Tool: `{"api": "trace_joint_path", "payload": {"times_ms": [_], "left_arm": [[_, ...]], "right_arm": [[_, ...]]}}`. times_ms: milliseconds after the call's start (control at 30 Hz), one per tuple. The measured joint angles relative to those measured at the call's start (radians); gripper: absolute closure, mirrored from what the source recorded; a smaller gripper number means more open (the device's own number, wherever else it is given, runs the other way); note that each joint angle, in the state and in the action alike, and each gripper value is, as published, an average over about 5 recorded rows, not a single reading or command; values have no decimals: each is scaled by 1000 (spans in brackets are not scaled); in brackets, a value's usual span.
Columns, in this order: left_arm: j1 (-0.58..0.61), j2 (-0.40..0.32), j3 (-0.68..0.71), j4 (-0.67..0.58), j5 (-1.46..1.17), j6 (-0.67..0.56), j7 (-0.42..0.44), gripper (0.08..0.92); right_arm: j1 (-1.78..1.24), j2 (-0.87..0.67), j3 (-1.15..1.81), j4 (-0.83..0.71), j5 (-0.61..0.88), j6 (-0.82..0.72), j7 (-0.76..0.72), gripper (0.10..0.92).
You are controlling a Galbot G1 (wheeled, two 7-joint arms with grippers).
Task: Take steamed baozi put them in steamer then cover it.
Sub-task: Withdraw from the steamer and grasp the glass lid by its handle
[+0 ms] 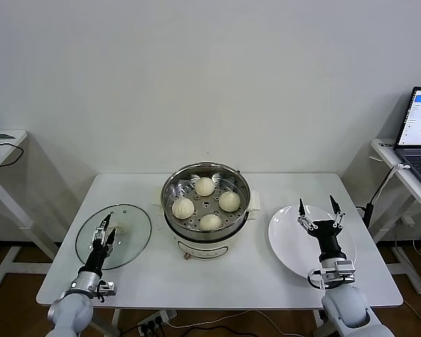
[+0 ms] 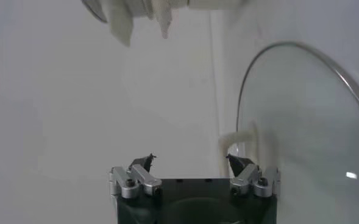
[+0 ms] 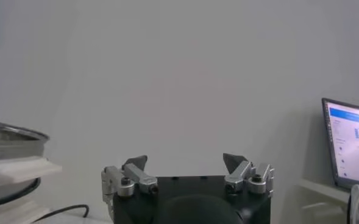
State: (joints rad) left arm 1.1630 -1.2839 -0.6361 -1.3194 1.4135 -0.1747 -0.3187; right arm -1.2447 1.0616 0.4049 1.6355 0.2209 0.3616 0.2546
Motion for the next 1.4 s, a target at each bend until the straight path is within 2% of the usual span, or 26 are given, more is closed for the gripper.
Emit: {"api": "trace_joint_path", "payload": {"times_ms": [633, 733, 1400], "left_arm": [[-72, -12, 18, 64, -33, 42, 25, 179], [-82, -13, 20, 77, -37, 45, 31, 211], [-107, -23, 25, 119, -68, 68, 54, 773]], "right_arm": [[-15, 4, 13, 23, -13, 3, 0, 203], [-16, 1, 15, 27, -13, 2, 1, 203], [2, 21, 14, 39, -22, -2, 5, 203]]}}
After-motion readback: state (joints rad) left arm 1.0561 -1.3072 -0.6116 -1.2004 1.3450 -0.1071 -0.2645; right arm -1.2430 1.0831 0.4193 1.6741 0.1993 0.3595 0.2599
